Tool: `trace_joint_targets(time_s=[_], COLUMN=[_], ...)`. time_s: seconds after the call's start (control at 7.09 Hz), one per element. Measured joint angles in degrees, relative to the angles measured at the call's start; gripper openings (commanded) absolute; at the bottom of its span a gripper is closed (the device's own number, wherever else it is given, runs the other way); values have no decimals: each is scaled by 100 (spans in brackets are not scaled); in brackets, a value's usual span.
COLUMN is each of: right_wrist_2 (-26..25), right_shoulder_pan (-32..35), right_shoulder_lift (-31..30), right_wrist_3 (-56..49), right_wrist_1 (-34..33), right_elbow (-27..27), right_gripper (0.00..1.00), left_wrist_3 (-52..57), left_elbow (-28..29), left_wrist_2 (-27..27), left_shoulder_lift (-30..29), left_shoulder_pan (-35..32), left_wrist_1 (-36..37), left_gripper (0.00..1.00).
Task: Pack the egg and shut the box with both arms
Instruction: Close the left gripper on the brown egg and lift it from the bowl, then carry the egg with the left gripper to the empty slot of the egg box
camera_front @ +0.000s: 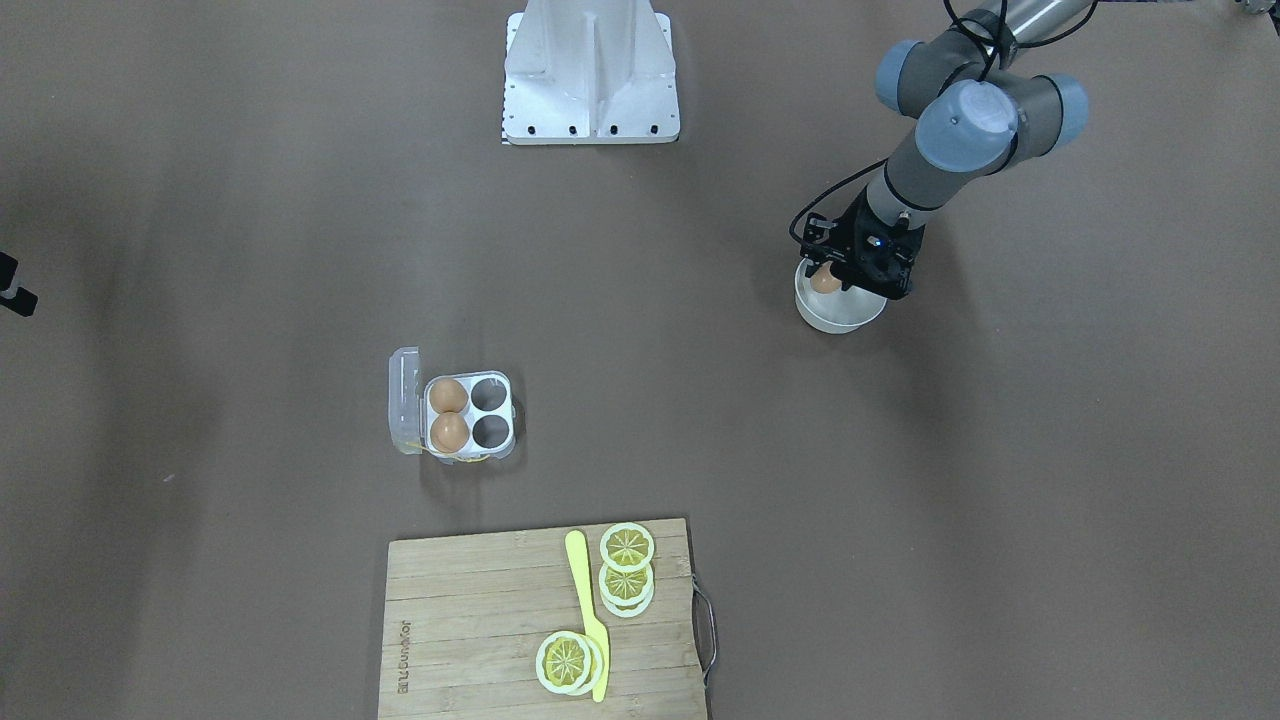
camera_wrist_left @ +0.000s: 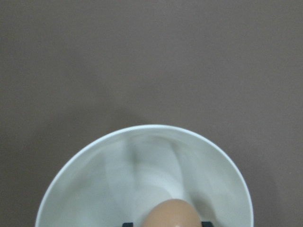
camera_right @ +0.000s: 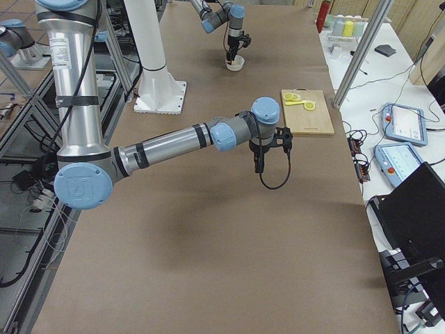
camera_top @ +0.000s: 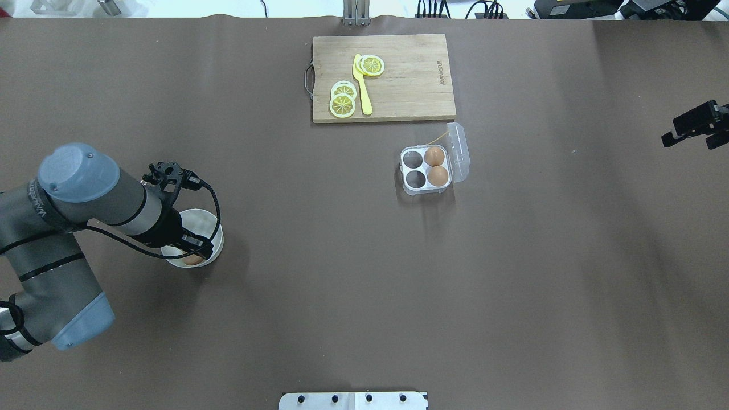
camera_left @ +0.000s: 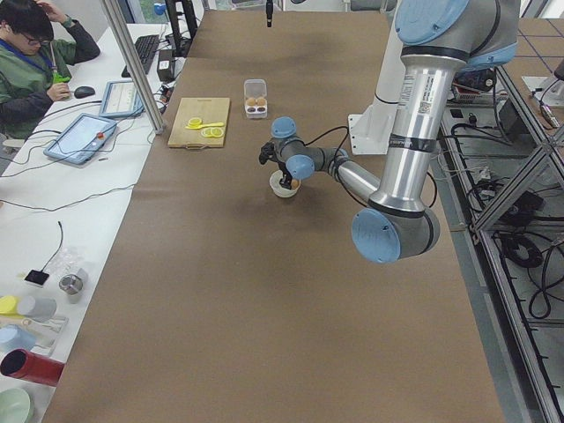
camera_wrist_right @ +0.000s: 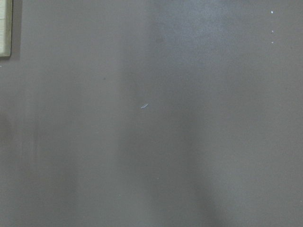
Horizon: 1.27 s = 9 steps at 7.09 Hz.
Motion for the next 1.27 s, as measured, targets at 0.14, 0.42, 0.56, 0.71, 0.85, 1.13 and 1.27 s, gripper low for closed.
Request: trace_joint_targets(time_s=[0.14, 0.42, 0.56, 0.71, 0.85, 1.13, 1.27], right_wrist_2=[0, 0, 0, 0, 0, 0, 0], right_shoulder_pan=[0, -6, -7, -8, -9, -9, -12], right_shoulder_lift=[9, 24, 29, 32, 33, 34, 36], right_wrist_3=[0, 0, 0, 0, 0, 0, 0], right_wrist_1=[0, 0, 0, 0, 0, 0, 2], right_elbow=[-1, -5, -6, -6, -6, -5, -1], right_gripper=[100, 100, 100, 100, 100, 100, 100], left_wrist_3=[0, -4, -41, -236, -520, -776, -809], left_elbow=[-143, -394, -425, -399, -258, 562, 1035], left_wrist_2=[-8, 2, 29, 103, 228, 405, 515], left_shoulder_lift=[15, -90, -250, -442, -679, -1106, -1281], left_shoulder_pan=[-49, -286, -380, -425, -430, -420, -399], left_wrist_1=[2, -34, -122, -249, -466, -1786, -2622], left_gripper=[0, 0, 0, 0, 0, 0, 0])
